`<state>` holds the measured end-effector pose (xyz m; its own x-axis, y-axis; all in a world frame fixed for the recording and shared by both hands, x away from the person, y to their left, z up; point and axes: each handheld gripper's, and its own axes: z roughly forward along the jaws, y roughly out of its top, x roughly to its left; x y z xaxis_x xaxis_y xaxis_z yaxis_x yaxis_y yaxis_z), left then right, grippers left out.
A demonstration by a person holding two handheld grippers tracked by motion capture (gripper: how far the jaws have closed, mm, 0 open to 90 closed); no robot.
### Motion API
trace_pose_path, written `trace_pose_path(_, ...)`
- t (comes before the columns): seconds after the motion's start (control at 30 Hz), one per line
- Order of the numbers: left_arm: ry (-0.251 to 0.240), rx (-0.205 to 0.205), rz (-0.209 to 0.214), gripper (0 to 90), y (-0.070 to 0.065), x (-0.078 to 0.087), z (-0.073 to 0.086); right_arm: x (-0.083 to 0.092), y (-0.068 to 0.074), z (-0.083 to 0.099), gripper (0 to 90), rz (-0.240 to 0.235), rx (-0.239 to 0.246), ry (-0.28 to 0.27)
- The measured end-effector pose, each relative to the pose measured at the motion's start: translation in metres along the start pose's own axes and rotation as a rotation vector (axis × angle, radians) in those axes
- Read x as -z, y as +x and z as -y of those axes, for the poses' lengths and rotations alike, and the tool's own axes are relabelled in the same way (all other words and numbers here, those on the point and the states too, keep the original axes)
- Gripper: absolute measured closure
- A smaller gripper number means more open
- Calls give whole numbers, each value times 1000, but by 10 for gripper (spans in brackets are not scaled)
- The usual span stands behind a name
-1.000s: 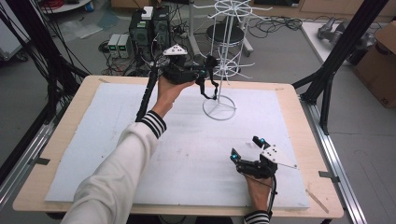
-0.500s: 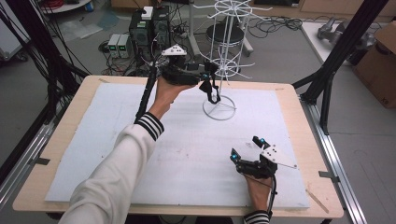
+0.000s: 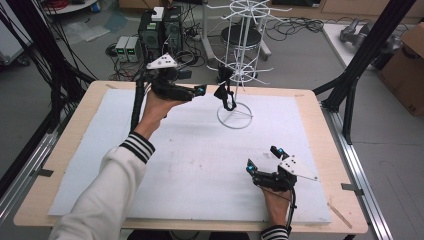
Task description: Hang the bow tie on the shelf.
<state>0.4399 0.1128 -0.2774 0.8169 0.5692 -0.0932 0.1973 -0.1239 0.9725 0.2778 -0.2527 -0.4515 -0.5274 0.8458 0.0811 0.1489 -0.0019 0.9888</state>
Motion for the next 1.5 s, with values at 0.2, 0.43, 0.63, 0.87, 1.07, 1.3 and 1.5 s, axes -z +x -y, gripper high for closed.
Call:
trace_pose_path(0.2, -17, -13, -43, 134, -8, 39, 18, 0, 0, 0, 10, 3, -9, -3)
trace_pose_path(0.43, -47, -49, -118, 134, -23, 76, 35, -1, 2, 0, 10, 0, 22, 10)
trace_pose_path(0.63, -48, -42, -160, 134, -36, 98, 62, -1, 1, 0, 10, -1, 10, 9)
trace_pose_path(0.87, -58, -33, -187, 134, -46, 118, 87, -1, 2, 0, 10, 3, 17, 9)
trace_pose_path(1.07, -48, -25, -213, 134, -49, 136, 116, -1, 2, 0, 10, 5, 17, 10)
trace_pose_path(1.3, -75, -13, -226, 134, -44, 155, 153, -1, 2, 0, 10, 9, 12, 10)
trace_pose_path(1.5, -100, -48, -287, 134, -43, 167, 183, -1, 2, 0, 10, 14, 22, 9)
